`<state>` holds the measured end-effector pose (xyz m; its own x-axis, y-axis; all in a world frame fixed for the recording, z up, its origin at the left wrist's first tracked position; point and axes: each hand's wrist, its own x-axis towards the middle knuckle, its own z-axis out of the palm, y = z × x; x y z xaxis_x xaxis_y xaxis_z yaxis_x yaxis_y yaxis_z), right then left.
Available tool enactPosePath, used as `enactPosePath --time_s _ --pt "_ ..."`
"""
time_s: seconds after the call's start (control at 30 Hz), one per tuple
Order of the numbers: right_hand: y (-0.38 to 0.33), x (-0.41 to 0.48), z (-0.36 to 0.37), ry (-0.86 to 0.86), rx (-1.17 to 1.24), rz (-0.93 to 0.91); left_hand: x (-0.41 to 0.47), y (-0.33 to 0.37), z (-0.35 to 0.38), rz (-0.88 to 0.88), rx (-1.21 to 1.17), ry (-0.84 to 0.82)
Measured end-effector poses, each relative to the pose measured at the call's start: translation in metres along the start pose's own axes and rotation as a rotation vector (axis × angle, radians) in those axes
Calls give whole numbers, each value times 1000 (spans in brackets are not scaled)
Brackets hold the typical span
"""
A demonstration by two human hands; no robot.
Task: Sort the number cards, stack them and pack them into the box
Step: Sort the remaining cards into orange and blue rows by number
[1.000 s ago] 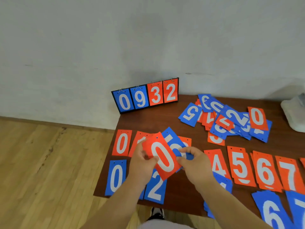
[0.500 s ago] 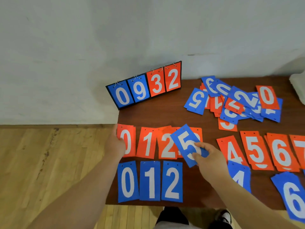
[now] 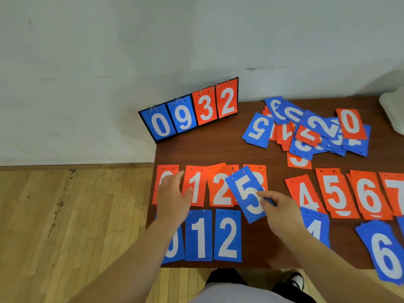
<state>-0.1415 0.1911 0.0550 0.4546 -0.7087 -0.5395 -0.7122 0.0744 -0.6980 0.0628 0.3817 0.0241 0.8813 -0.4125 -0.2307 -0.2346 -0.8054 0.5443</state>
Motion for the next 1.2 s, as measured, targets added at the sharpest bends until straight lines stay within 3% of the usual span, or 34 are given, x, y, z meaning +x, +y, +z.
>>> enactPosePath --time_s 0.13,0.3,0.8,0.93,1.03,1.2 --pt "6 -4 -8 5 62 -68 -45 57 25 76 -326 -260" --pt "28 -9 -32 34 169 -96 -78 97 69 64 -504 -382" --pt "158 -17 -178 114 30 34 -166 206 187 327 -165 -552" --pt "194 -6 -212 87 10 46 -176 201 222 482 322 -490" --pt "218 5 -219 12 -85 47 -186 193 235 448 504 -442" --pt "233 20 -211 -97 -352 -63 -192 194 241 378 509 -426"
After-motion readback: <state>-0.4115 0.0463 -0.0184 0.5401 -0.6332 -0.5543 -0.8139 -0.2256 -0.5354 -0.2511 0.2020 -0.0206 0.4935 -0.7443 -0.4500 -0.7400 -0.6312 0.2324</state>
